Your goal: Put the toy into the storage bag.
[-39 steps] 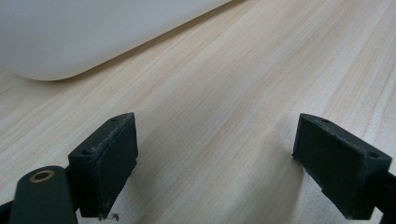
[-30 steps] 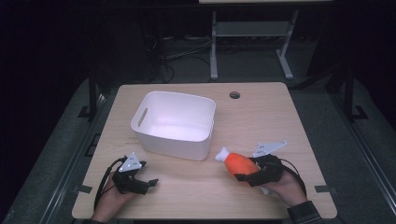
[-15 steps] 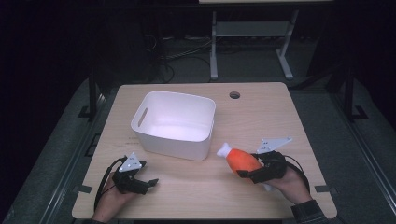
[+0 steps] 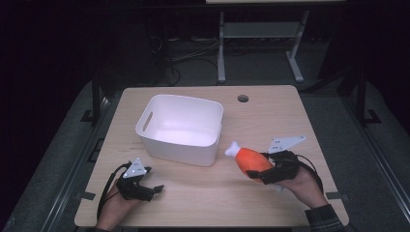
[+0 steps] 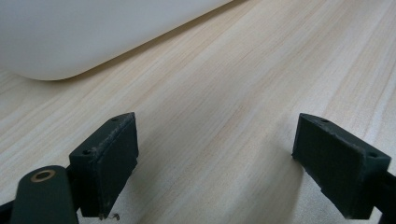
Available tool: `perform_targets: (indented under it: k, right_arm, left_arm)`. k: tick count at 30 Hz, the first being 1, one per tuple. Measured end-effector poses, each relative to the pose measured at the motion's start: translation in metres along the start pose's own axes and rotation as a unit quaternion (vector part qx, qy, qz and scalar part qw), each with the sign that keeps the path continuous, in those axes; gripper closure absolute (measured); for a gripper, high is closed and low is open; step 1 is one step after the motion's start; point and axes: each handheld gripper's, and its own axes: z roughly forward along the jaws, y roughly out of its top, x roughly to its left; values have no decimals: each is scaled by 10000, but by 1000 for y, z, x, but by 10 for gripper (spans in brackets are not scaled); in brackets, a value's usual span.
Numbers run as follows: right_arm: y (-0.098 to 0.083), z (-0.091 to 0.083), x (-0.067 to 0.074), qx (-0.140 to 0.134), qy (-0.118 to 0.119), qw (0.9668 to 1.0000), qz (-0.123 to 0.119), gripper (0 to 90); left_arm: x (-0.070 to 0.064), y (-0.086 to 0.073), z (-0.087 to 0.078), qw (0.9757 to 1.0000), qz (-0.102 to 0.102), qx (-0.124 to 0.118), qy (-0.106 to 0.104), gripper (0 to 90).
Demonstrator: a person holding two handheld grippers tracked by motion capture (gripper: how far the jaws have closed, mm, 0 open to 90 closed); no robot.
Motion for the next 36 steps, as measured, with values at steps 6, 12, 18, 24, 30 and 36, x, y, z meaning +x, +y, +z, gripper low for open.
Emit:
perform_targets:
  k: [6,12,18,24,30,36]
  right_arm:
    - [8,-5,-1,-113,20,9999,-50,278]
    - [18,-7,-2,-169,34,9998,-115,278]
    - [29,-9,-3,-245,61,9995,-189,278]
    - [38,-11,-5,-244,100,9993,-246,278]
    - [48,-11,-9,-241,170,9991,-297,278]
    - [59,-12,-13,-275,265,9987,-339,278]
  left_arm:
    - [0,0,0,10000,-13,-8,-5,134]
    - [0,0,0,10000,7,-3,-1,134]
    - [0,0,0,10000,9,-5,-1,134]
    - [0,0,0,10000,-5,-7,-5,134]
    - [0,0,0,10000,4,-4,-4,134]
    - [0,0,0,10000,5,-6,2,133]
